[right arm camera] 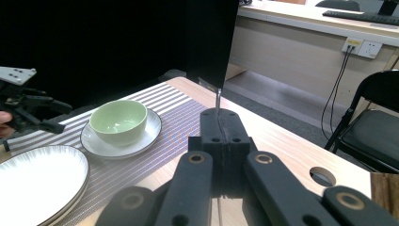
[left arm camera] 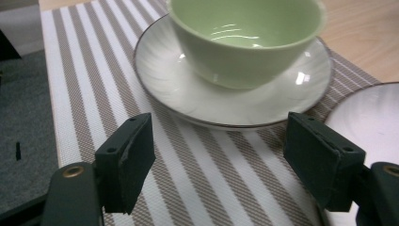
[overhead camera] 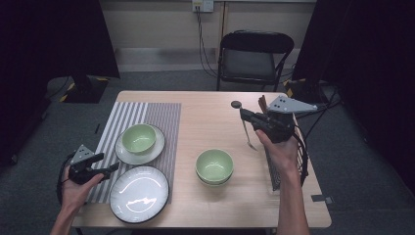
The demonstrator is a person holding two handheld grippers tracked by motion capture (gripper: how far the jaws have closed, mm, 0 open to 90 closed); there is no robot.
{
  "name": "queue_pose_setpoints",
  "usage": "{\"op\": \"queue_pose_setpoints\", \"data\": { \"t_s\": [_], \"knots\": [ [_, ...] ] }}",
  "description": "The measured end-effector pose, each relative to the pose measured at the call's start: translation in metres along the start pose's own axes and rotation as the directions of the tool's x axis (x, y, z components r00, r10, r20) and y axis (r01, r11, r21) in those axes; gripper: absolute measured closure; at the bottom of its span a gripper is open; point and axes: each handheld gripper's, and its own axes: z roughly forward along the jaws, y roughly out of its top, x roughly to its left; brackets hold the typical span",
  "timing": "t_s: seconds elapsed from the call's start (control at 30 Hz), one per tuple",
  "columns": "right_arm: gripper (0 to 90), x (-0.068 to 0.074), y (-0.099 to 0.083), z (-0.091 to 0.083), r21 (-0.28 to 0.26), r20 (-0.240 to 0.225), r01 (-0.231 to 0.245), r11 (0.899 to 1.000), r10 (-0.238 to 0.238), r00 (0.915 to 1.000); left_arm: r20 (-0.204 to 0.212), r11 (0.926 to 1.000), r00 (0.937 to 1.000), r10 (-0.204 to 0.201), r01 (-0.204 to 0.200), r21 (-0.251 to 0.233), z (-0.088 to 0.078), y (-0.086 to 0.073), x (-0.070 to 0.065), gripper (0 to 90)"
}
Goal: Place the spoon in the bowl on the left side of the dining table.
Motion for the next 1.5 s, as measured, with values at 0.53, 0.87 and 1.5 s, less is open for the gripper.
{"op": "queue_pose_setpoints", "data": {
  "t_s": [0.53,0.87,1.5],
  "knots": [
    [90.0,0.013,0.002,0.026,0.001,-0.061,-0.005,1.000,0.005,0.9981,0.140,0.9933,0.9868,0.081,-0.069,-0.093,-0.012,0.035,-0.042,27.4],
    [90.0,0.024,0.001,0.039,0.000,-0.099,-0.001,1.000,0.001,0.9951,0.176,0.9864,0.9737,0.145,-0.128,-0.104,0.005,0.056,-0.067,27.4],
    [90.0,0.042,0.010,0.064,0.006,-0.151,0.026,1.000,-0.024,0.9882,0.237,0.9708,0.9564,0.171,-0.122,-0.207,0.020,0.102,-0.091,29.1]
  ]
}}
